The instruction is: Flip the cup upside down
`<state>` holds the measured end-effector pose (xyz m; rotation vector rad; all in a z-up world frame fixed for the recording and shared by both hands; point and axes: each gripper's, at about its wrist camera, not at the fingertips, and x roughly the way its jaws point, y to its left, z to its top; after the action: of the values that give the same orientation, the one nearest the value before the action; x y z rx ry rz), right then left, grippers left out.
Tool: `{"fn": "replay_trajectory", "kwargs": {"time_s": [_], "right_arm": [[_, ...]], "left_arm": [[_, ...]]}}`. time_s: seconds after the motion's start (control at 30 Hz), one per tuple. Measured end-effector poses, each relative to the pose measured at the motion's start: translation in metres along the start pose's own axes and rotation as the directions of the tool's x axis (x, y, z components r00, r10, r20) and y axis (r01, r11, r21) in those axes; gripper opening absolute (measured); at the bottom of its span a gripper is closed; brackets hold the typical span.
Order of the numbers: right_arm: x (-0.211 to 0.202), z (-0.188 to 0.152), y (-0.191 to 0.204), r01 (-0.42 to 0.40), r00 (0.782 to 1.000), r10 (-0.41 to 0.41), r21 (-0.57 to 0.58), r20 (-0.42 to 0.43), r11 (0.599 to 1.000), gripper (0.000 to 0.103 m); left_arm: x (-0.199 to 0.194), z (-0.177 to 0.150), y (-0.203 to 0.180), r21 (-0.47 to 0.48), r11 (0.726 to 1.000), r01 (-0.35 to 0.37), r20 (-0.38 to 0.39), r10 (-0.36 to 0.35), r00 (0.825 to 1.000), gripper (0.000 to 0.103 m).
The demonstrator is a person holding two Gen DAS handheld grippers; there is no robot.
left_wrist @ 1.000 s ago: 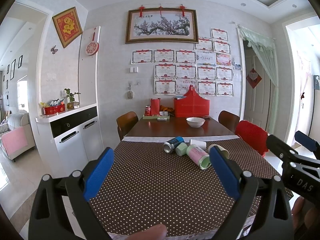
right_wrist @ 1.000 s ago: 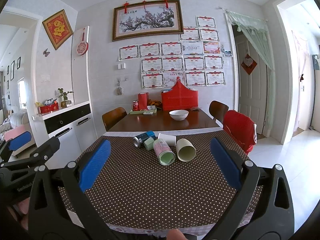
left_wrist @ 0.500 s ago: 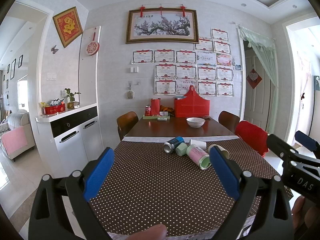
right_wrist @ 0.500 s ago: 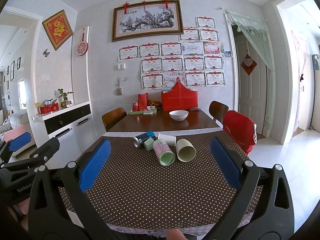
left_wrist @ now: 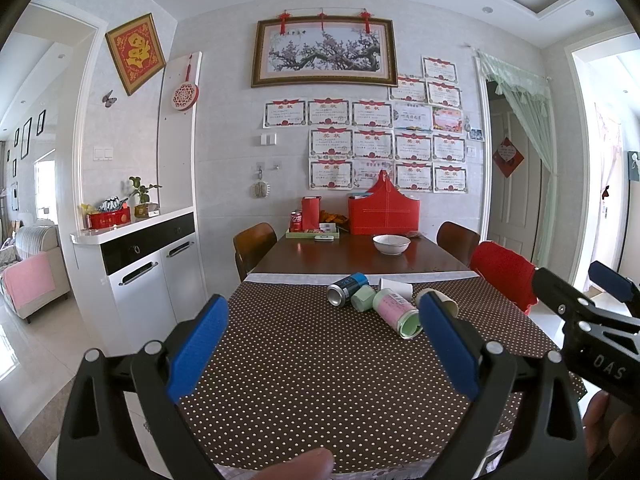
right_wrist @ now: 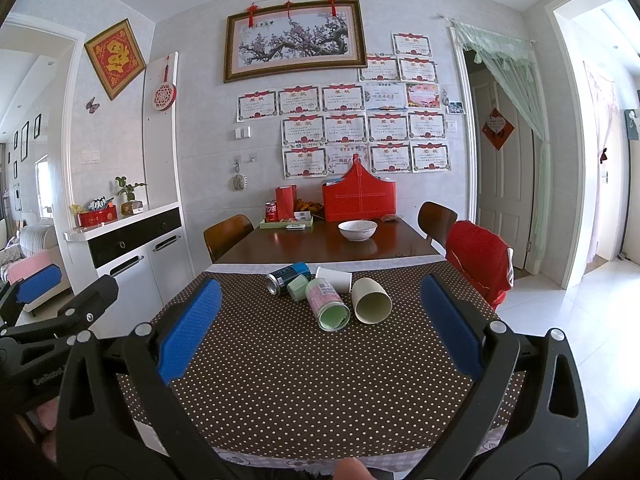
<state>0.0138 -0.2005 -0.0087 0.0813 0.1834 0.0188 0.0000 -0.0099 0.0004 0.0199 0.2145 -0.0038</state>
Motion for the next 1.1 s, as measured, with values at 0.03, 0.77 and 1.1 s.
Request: {"fn": "replay_trajectory", "kwargs": {"time_s": [0.03,0.77,1.1], "right_arm": [[0.000,0.000,0.000,-0.001,1.000,0.001,0.000,0.001,1.000,0.097],[0.175,-0.012,-0.015,-0.017,0.970,0.012,-0.019,-0.242,1.000,0.097],[0.292,-0.025,-0.038,0.008,0.935,-0.004,0.010,-0.353,1.000,0.097]], "left_arm": [[0.000,0.000,0.000,0.000,1.000,-0.001,0.001,0.001,1.000,0.095],[0.188,-0.009,-0.005,0.078,0.997,0.011,-0.222,0.007,0.975,0.095],[0.332,-0.009,-0.007,0.122,0.992,0.039,-0.330,0.003,0.944,0.095]]}}
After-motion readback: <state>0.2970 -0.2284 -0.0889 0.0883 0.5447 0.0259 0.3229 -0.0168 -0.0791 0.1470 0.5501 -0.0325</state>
